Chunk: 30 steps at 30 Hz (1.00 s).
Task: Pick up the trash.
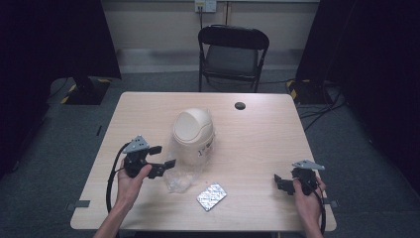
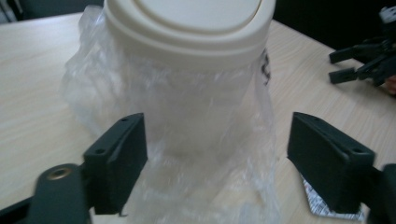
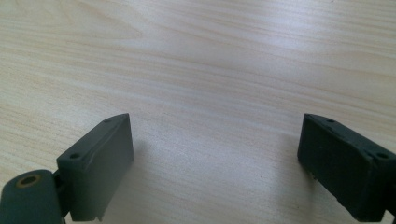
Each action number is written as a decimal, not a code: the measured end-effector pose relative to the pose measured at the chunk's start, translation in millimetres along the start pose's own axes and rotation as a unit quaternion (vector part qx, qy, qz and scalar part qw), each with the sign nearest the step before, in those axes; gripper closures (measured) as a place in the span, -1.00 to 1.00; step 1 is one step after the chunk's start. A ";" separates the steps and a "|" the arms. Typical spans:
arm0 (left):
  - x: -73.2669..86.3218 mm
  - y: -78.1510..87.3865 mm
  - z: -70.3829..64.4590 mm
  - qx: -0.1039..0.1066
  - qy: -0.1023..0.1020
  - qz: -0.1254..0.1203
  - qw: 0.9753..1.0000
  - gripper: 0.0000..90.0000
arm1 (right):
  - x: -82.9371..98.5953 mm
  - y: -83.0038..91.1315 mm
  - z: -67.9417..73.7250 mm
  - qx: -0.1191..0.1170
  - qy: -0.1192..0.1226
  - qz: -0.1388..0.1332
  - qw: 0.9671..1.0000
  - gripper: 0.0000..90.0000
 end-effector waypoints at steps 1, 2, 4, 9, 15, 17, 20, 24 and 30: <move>-2.7 -1.3 -0.5 -0.002 -0.005 -0.002 1.000 -0.62 | 0.0 0.0 0.0 0.000 0.000 0.000 1.000 -0.78; -5.3 -2.8 -1.2 0.000 -0.007 0.001 1.000 -0.62 | -0.1 0.0 0.0 0.000 0.000 0.000 1.000 -0.78; -10.6 -5.2 -2.6 0.000 -0.010 0.002 1.000 -0.61 | -0.5 -0.4 -0.2 0.000 0.002 0.000 1.000 -0.79; -30.3 -10.9 -10.5 -0.001 -0.037 0.008 0.999 -0.59 | -0.6 -0.6 -0.2 0.000 0.002 0.000 1.000 -0.79; -45.5 -18.4 -21.5 0.002 -0.064 0.013 0.998 -0.59 | -1.0 -0.9 -0.2 0.001 0.001 0.000 1.000 -0.79; -50.6 -23.1 -22.3 0.004 -0.070 0.014 0.997 -0.59 | -1.1 -1.0 -0.1 0.000 0.001 0.000 1.000 -0.79; -57.1 -28.9 -24.2 0.001 -0.076 0.018 0.997 -0.59 | -1.1 -1.1 0.1 0.000 0.000 0.001 1.000 -0.79; -60.3 -38.0 -22.6 0.000 -0.080 0.029 0.996 -0.61 | -1.1 -1.1 0.1 0.000 -0.001 0.001 1.000 -0.79; -62.2 -52.0 -19.0 0.012 -0.077 0.043 0.996 -0.61 | -1.1 -1.1 0.0 0.000 0.000 0.001 1.000 -0.79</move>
Point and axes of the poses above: each handheld gripper's, and its own axes: y roughly backward along the jaws, x roughly out of its underside, z roughly to its left, the point moved 5 cm from there along -y, roughly forward along the jaws, and after that the axes turned 3 degrees about z, right-handed, at the moved point
